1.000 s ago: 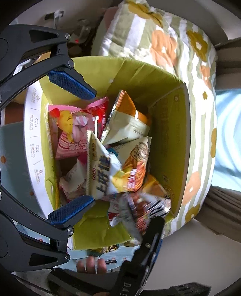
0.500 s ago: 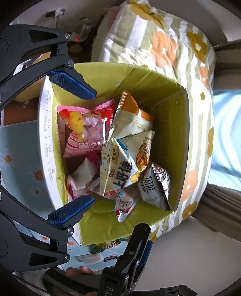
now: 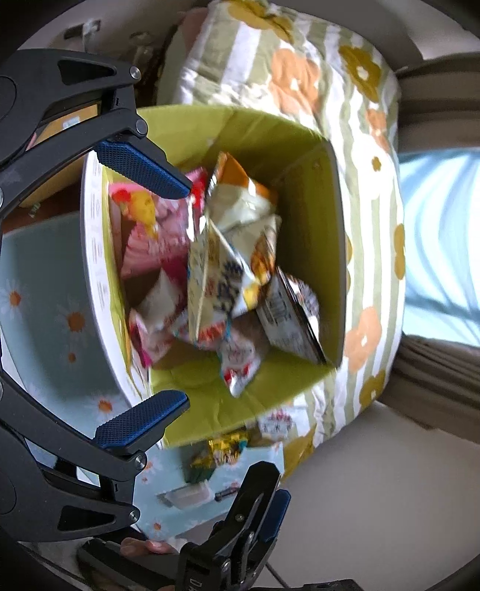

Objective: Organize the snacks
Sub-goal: 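Move both tools back toward the remaining snacks on the table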

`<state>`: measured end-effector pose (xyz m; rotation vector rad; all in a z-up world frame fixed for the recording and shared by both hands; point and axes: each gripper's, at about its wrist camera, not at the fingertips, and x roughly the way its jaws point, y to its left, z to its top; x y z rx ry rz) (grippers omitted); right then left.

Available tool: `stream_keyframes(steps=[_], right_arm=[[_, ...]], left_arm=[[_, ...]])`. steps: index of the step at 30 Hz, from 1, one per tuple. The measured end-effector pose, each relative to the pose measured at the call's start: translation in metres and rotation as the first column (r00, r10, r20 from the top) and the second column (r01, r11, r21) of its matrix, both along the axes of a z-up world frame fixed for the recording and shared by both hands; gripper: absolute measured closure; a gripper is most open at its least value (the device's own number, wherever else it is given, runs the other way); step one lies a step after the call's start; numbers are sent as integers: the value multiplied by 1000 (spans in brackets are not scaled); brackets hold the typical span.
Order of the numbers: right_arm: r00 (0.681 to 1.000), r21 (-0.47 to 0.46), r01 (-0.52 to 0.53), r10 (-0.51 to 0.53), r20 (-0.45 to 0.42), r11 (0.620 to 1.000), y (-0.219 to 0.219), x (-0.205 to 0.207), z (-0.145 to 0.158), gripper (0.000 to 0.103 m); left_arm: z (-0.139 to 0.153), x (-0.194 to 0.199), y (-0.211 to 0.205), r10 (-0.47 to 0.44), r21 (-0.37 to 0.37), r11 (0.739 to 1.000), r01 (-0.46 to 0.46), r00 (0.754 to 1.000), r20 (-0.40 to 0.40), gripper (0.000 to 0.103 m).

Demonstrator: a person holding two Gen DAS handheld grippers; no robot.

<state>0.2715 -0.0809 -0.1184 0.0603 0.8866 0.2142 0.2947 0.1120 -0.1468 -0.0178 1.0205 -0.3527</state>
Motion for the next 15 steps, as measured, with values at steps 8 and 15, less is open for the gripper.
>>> stream_keyframes(steps=[8, 15], right_arm=[[997, 0, 76, -76, 16, 997, -86, -32, 12, 1], [993, -48, 119, -120, -20, 992, -175, -62, 3, 1]], left_arm=[[18, -18, -72, -36, 1, 999, 36, 999, 38, 0], [19, -30, -168, -92, -2, 996, 92, 995, 31, 0]])
